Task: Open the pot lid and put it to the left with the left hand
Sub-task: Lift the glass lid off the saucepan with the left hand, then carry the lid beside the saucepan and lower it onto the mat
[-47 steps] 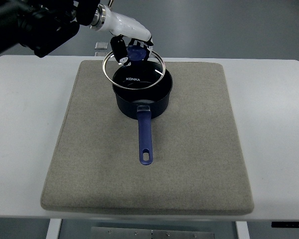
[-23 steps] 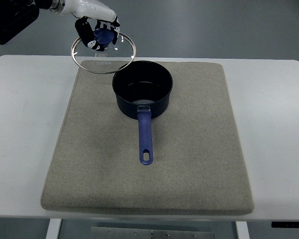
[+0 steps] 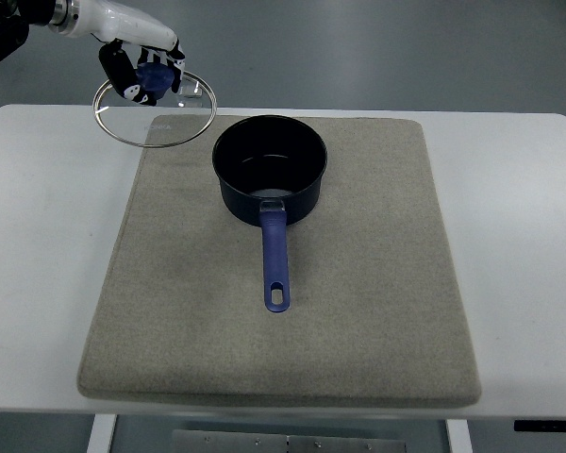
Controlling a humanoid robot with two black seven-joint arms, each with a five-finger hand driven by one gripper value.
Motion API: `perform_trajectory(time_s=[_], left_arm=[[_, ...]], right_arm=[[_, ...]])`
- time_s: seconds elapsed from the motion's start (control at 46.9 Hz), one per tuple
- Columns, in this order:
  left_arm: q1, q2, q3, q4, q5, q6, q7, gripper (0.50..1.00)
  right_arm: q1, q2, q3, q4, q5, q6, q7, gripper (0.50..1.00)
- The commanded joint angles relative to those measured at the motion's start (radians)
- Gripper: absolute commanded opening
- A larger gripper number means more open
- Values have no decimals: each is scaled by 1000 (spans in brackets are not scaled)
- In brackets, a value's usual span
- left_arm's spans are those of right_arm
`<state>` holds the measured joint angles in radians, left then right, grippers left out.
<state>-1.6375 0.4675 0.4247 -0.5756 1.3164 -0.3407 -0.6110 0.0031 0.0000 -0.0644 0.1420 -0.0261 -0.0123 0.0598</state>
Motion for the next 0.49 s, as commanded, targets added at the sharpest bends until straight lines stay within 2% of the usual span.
perform_trajectory(time_s=[0.0, 0.47], left_arm=[[1, 13, 25, -15, 0, 3, 0, 500], [15, 66, 82, -98, -2, 14, 0, 500]], right_arm=[[0, 0, 0, -1, 0, 0, 0, 917], [0, 0, 0, 1, 0, 0, 0, 917]])
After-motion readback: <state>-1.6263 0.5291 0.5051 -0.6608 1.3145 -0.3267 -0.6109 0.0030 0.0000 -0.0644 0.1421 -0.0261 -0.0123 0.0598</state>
